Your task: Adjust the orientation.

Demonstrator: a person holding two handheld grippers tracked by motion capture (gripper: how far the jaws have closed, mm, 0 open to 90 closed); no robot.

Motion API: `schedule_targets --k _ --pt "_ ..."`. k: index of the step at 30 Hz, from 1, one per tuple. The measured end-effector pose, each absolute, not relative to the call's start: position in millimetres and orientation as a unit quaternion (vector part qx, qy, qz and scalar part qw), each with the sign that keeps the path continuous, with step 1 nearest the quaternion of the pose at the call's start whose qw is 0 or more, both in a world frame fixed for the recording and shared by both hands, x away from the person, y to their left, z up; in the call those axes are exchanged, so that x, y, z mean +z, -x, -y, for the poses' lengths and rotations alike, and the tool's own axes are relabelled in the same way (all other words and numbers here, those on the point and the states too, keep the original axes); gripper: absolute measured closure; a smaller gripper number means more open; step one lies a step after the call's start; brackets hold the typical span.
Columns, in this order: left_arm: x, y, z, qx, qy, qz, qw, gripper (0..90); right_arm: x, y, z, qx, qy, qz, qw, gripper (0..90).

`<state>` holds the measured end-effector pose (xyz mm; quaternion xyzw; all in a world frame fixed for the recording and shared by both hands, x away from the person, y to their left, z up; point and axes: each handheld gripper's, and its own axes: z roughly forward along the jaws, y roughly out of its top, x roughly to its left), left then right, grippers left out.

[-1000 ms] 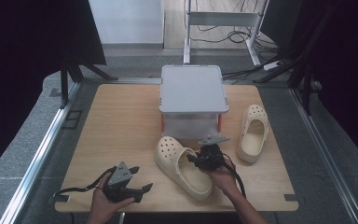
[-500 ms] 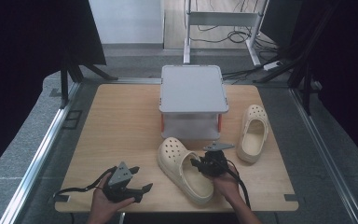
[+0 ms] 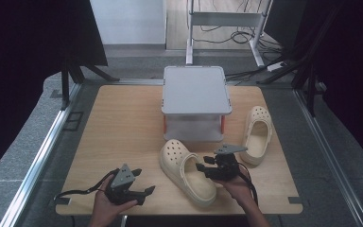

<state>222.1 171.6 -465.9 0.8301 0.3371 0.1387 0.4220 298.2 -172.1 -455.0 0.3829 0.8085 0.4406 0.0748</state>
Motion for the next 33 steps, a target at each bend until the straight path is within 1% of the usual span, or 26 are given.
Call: schedule_targets --k 4,7,9,16,22,26,29,30,33 --pt "-465 -222 -173 0.143 -0.83 -0.336 0.422 22.7 -448 -297 185 0.448 -0.388 -0.801 0.084 50.4" --pt "-465 -222 -173 0.142 -0.83 -0.336 0.423 22.7 -445 -301 197 0.438 -0.412 -0.793 0.099 51.6" --pt "-466 -222 -172 0.14 -0.832 -0.334 0.421 22.7 -445 -306 206 0.439 -0.424 -0.786 0.1 53.2" --pt "-468 -224 -170 0.138 -0.833 -0.335 0.419 22.7 -456 -318 223 0.418 -0.45 -0.782 0.106 56.2" --pt "-468 -224 -171 0.138 -0.833 -0.334 0.419 22.7 -467 -327 231 0.399 -0.465 -0.785 0.089 59.0" --pt "-468 -226 -170 0.136 -0.834 -0.333 0.419 22.7 -473 -331 235 0.387 -0.475 -0.785 0.093 60.9" --pt "-469 -226 -170 0.135 -0.834 -0.333 0.42 22.7 -475 -333 238 0.385 -0.48 -0.783 0.093 64.6" --pt "-469 -227 -170 0.135 -0.834 -0.332 0.419 22.7 -475 -333 238 0.385 -0.48 -0.783 0.093 64.6" --pt "-469 -228 -169 0.134 -0.835 -0.331 0.418 22.7 -478 -341 240 0.376 -0.486 -0.782 0.103 75.2"
